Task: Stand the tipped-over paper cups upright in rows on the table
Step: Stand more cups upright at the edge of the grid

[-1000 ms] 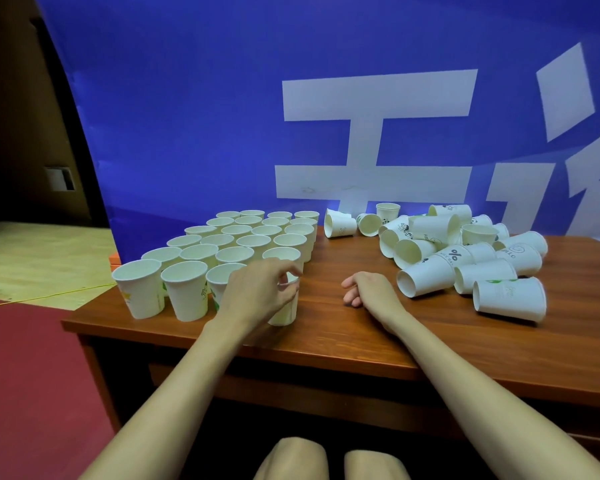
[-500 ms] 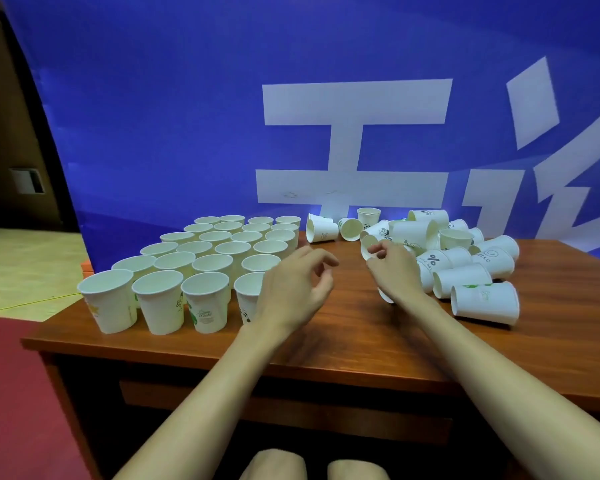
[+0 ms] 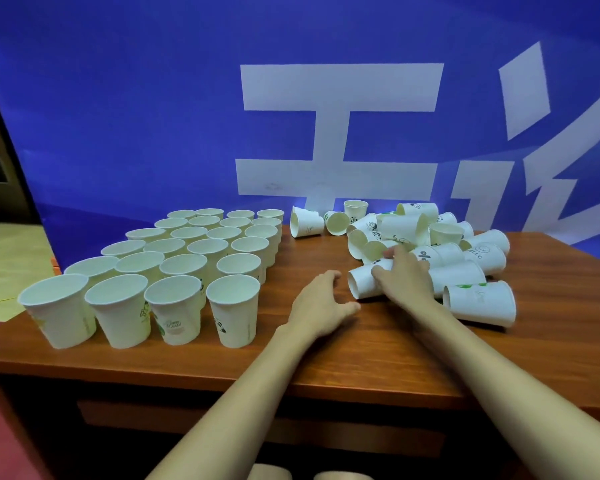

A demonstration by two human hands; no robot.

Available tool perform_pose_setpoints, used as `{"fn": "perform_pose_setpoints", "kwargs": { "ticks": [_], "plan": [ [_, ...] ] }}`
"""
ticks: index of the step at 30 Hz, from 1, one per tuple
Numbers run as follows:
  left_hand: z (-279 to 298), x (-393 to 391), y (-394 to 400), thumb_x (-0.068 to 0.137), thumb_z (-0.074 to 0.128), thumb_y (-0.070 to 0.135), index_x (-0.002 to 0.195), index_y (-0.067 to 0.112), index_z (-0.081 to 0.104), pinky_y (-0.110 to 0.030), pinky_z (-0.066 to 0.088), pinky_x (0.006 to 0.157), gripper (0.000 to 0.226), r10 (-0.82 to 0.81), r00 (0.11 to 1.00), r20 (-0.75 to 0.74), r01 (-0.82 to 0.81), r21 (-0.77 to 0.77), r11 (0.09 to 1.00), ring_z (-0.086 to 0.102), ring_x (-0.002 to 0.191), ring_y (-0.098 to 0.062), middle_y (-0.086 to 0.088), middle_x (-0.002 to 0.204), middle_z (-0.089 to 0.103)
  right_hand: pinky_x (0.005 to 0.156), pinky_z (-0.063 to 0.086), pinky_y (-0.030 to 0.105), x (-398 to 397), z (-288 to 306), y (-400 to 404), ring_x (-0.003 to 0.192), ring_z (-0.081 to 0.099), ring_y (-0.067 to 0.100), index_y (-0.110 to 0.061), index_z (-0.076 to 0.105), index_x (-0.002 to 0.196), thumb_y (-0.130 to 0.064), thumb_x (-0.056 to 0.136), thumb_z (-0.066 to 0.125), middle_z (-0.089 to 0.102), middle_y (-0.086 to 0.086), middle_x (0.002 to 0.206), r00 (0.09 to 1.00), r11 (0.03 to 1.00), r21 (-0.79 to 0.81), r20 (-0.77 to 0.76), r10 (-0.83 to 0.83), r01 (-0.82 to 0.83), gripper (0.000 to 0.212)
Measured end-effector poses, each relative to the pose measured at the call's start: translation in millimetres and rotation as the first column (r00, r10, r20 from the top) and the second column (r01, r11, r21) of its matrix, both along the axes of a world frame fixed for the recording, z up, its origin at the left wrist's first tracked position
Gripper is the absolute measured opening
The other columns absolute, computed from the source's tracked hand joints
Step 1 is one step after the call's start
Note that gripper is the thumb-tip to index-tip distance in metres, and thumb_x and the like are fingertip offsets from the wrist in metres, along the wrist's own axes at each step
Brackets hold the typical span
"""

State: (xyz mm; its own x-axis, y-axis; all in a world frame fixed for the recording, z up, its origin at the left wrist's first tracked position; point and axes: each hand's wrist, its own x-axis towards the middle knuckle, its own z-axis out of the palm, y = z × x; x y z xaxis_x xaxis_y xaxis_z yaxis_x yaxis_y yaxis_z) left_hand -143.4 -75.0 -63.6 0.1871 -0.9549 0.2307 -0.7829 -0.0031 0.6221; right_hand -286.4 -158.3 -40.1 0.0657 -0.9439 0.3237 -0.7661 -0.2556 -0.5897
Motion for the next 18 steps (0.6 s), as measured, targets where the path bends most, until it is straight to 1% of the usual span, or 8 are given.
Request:
{"fn": "perform_pose_setpoints", "kwargs": {
  "ticks": [3,6,7,9,12,15,16,18],
  "plan": [
    [1,-1,-7,0.079,0.073,0.041,0.143,0.024,0.037,-0.037,0.04,0.101,0.076,0.108,0.993,0.038,-0.103,-0.11,0.989,0.045,0.128,-0.023,0.004,0.144,0.045,0.099,0.037,0.039,14,2,1,0.123,0.038,0.031,-0.017,0.057,0.122,-0.009,0.084,0.049,0.06,0.005,0.124,0.981,0.987,-0.098,0.138,0.137,-0.124,0.04],
    [2,1,-14,0.08,0.072,0.037,0.143,0.025,0.034,-0.037,0.042,0.097,0.075,0.158,0.985,0.075,-0.144,-0.163,0.976,0.047,0.124,-0.023,0.004,0.144,0.043,0.093,0.038,0.034,29,9,4,0.118,0.038,0.026,-0.019,0.055,0.123,-0.002,0.082,0.045,0.056,-0.005,0.108,0.967,0.969,-0.14,0.128,0.22,-0.202,0.045],
    [2,2,-17,0.08,0.072,0.037,0.143,0.025,0.034,-0.037,0.043,0.095,0.074,0.164,0.983,0.08,-0.149,-0.17,0.974,0.049,0.123,-0.023,0.004,0.143,0.044,0.091,0.037,0.032,34,11,3,0.116,0.038,0.025,-0.02,0.055,0.123,-0.001,0.082,0.044,0.056,-0.007,0.11,0.966,0.963,-0.155,0.103,0.238,-0.22,0.046],
    [2,3,-23,0.08,0.072,0.038,0.142,0.025,0.036,-0.037,0.044,0.093,0.073,0.183,0.982,0.057,-0.17,-0.18,0.969,0.052,0.12,-0.024,0.002,0.138,0.047,0.091,0.036,0.033,43,12,-1,0.113,0.039,0.026,-0.021,0.056,0.122,-0.001,0.08,0.045,0.061,-0.002,0.119,0.959,0.947,-0.193,0.063,0.275,-0.259,0.047],
    [2,4,-33,0.08,0.071,0.041,0.137,0.025,0.041,-0.036,0.045,0.088,0.067,0.217,0.976,-0.012,-0.216,-0.168,0.962,0.055,0.116,-0.023,0.002,0.131,0.053,0.082,0.029,0.029,52,10,-11,0.109,0.042,0.028,-0.023,0.055,0.123,-0.007,0.076,0.046,0.06,0.007,0.117,0.954,0.936,-0.195,0.008,0.299,-0.292,0.051],
    [1,7,-42,0.08,0.07,0.043,0.134,0.024,0.043,-0.036,0.045,0.087,0.064,0.245,0.967,-0.069,-0.252,-0.126,0.959,0.056,0.114,-0.024,0.001,0.127,0.054,0.081,0.029,0.027,56,9,-18,0.108,0.042,0.023,-0.027,0.056,0.121,-0.018,0.064,0.04,0.056,0.008,0.114,0.92,0.909,-0.181,0.045,0.389,-0.376,0.06],
    [2,9,-45,0.081,0.069,0.044,0.134,0.024,0.043,-0.037,0.044,0.087,0.063,0.253,0.964,-0.08,-0.261,-0.113,0.959,0.056,0.114,-0.025,0.0,0.127,0.054,0.08,0.03,0.026,57,9,-20,0.108,0.042,0.021,-0.028,0.056,0.12,-0.018,0.064,0.041,0.056,0.007,0.112,0.909,0.9,-0.176,0.059,0.413,-0.398,0.06],
    [4,12,-54,0.084,0.063,0.045,0.132,0.023,0.045,-0.037,0.044,0.088,0.057,0.274,0.956,-0.102,-0.284,-0.102,0.953,0.055,0.116,-0.026,0.0,0.127,0.056,0.076,0.03,0.023,60,10,-27,0.106,0.042,0.017,-0.028,0.058,0.121,-0.012,0.07,0.048,0.057,0.006,0.109,0.893,0.89,-0.166,0.08,0.442,-0.425,0.054]
  ]
}}
